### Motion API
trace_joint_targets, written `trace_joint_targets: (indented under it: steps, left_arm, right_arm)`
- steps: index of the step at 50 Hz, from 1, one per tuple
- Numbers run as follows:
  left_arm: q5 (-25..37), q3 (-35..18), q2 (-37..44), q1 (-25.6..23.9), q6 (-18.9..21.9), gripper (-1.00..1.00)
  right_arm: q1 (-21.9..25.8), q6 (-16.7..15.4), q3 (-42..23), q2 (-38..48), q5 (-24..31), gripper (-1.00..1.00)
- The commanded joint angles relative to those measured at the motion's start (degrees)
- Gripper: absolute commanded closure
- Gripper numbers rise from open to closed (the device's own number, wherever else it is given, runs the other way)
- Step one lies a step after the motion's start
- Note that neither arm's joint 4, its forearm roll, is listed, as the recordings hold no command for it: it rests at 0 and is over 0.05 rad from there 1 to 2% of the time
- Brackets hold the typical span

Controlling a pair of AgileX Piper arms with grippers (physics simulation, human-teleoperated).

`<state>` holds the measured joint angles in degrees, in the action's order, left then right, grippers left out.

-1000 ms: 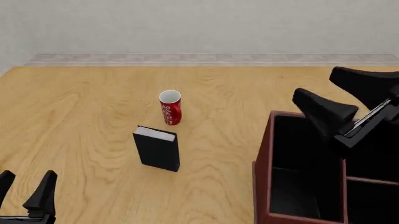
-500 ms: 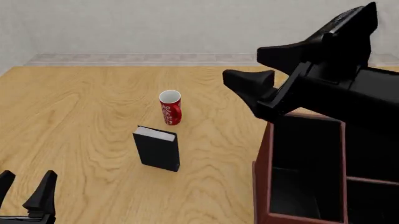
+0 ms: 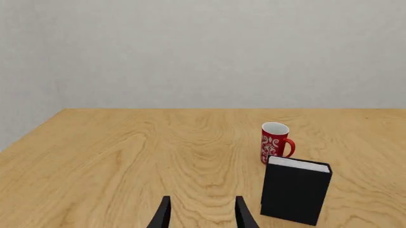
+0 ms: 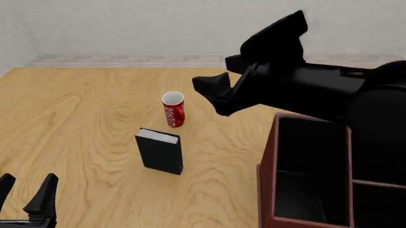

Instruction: Pick up the book and place it in the left compartment of the caddy.

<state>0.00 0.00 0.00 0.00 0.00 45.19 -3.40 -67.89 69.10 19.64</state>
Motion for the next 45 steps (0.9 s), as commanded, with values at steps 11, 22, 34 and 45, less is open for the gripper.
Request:
trace_joint_targets:
  steps: [11,22,34,45]
  left_arm:
    - [0.00,0.00,0.00,0.00,0.00,-1.00]
    - [0.00,0.00,0.00,0.00,0.00,-1.00]
    - [0.00,0.00,0.00,0.00,0.00,-1.00]
    - [0.00,0.00,0.00,0.00,0.00,-1.00]
  right_arm:
    - [-2.17,-0.82,-2.41,9.46,-2.12,-1.00]
    - [-0.02,0.49,-2.44,13.59,-2.56,-1.00]
    - [1.36,1.38,-2.94,16.77,-3.29,-1.00]
    - [1.32,1.08,-3.13,19.52,-4.53,-1.00]
